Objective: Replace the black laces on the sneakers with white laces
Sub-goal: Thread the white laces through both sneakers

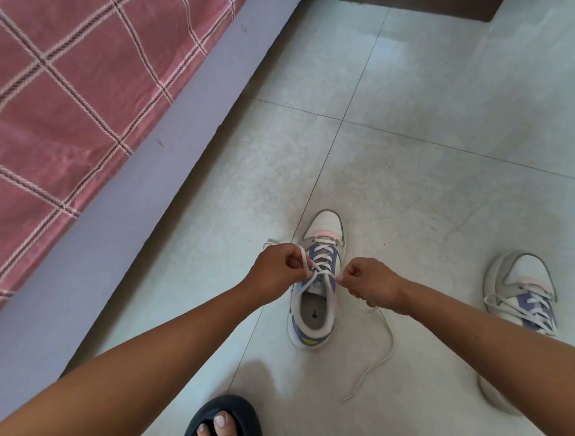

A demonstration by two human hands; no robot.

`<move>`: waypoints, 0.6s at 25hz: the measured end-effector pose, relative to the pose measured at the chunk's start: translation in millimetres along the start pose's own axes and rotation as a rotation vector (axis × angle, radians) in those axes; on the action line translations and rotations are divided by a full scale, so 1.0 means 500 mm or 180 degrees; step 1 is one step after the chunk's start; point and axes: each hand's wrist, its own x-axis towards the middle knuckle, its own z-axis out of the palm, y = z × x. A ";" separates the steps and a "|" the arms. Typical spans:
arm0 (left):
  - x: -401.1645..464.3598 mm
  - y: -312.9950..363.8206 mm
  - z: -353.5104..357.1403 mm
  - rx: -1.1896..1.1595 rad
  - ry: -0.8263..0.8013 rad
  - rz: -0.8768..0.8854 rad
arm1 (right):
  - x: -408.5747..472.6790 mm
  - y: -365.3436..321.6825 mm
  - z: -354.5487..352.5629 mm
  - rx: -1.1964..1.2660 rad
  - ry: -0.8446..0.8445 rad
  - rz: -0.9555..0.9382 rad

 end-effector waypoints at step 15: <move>-0.048 -0.054 0.020 0.0413 0.0218 0.0463 | -0.007 -0.020 0.133 -0.1506 0.1644 -0.0746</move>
